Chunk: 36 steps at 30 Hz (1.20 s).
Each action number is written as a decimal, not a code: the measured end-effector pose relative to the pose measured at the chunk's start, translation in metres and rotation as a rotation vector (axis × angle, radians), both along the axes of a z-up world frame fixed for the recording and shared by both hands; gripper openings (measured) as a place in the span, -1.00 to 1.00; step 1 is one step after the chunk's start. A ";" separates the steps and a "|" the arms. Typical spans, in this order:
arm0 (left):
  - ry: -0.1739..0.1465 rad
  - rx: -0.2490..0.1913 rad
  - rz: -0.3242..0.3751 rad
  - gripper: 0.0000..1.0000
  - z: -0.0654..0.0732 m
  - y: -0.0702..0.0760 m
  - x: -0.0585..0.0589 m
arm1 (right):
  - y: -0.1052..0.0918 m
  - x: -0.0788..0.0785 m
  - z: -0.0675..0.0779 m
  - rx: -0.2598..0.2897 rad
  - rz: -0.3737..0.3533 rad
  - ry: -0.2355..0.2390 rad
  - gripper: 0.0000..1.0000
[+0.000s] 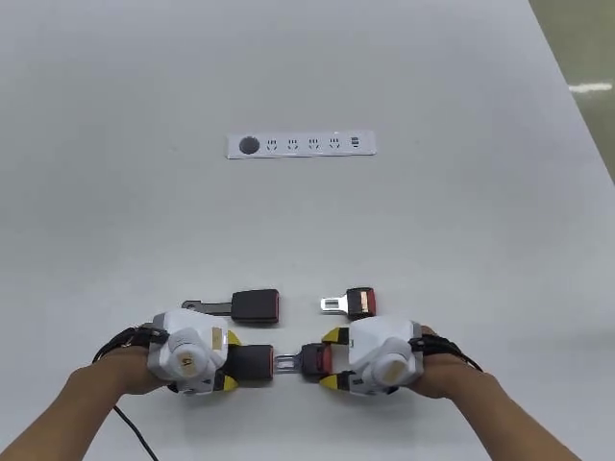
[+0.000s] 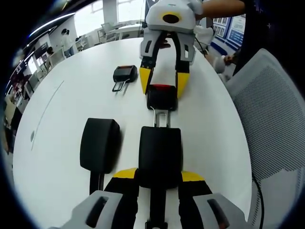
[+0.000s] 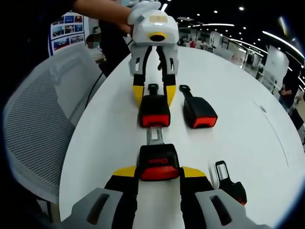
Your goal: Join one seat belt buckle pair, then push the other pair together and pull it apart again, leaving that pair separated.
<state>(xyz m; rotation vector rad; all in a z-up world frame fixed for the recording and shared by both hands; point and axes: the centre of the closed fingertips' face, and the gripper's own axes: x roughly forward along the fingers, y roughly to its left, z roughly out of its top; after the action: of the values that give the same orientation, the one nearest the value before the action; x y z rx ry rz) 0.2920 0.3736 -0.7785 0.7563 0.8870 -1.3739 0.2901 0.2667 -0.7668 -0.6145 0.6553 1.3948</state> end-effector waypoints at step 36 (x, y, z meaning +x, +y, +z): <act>-0.013 0.001 -0.010 -0.36 -0.003 0.001 0.001 | 0.015 0.000 0.000 0.024 -0.023 0.009 -0.41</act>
<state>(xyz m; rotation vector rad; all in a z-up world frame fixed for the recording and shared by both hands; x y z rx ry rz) 0.2933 0.3745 -0.7810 0.7709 0.8743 -1.3762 0.2901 0.2816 -0.7667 -0.5807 0.6502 1.3826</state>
